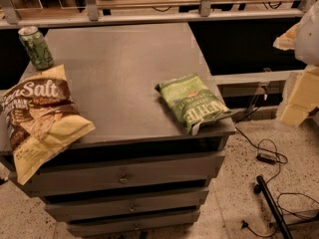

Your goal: Pick green jalapeno chip bag

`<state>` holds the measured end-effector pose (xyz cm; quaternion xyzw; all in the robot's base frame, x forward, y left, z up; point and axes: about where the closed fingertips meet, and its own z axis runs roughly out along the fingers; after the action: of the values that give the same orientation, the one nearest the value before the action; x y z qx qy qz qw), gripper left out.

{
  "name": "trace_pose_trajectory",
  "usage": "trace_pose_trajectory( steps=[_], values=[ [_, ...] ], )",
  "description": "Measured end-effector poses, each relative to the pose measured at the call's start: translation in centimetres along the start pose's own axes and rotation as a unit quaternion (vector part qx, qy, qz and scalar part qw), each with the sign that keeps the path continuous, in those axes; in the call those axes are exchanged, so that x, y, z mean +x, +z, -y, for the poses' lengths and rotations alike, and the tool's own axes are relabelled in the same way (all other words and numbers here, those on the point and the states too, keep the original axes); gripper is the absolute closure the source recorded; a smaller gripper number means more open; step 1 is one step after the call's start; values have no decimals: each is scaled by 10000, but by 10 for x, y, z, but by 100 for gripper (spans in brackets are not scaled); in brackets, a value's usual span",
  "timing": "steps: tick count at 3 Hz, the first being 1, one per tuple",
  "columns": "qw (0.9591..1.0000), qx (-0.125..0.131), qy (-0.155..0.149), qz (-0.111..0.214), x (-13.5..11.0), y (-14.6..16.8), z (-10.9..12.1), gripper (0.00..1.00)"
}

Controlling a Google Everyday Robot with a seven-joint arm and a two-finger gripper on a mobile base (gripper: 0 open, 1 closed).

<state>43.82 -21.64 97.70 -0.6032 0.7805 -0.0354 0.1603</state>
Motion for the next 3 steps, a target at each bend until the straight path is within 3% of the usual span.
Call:
trace_pose_trajectory(
  steps=[2,3],
  values=[
    [9999,12,-42,95,-4,0,3,0],
    [9992,-126,-164,350,-40,20,23,0]
  ],
)
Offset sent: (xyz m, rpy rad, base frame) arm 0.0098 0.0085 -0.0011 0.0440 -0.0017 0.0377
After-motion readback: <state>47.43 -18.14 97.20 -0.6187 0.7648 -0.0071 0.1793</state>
